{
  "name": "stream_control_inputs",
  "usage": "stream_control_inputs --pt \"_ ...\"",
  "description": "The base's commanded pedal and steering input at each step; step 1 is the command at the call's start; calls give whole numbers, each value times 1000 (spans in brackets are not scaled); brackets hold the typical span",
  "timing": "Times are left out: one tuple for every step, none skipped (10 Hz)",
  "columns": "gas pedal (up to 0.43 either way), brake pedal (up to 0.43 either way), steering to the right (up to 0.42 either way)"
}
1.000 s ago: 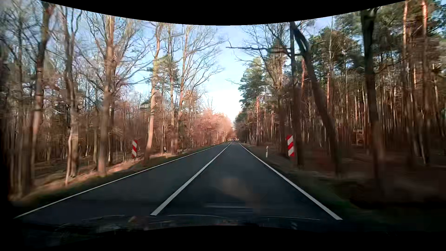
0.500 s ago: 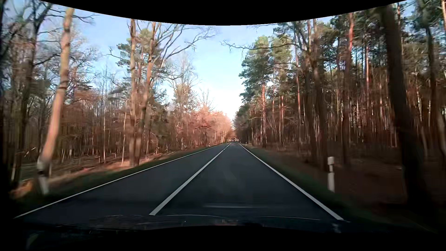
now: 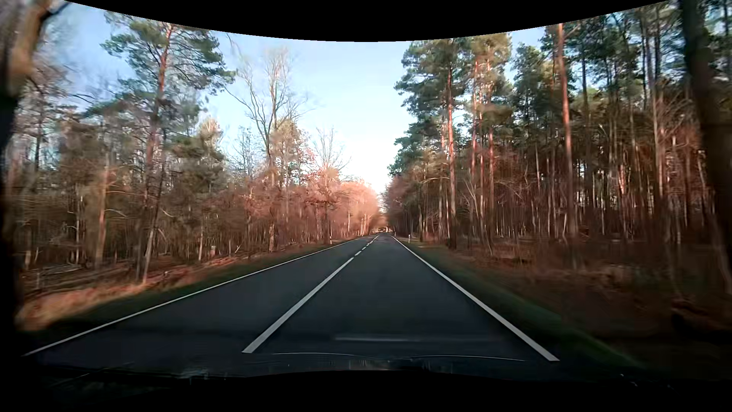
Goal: Follow the waypoints while adhering to traffic rules and regulations
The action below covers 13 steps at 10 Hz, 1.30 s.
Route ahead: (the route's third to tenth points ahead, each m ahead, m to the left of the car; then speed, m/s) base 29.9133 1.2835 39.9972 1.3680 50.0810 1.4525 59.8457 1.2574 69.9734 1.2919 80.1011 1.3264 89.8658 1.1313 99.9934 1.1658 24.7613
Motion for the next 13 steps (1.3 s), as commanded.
stream_control_inputs --pt "189 0 -1" --pt "189 0 -1" --pt "189 0 -1" --pt "189 0 -1" --pt "189 0 -1" --pt "189 0 -1" --pt "189 0 -1" --pt "189 0 -1" --pt "189 0 -1" --pt "189 0 0" --pt "189 0 0" --pt "189 0 -1" --pt "189 0 -1"
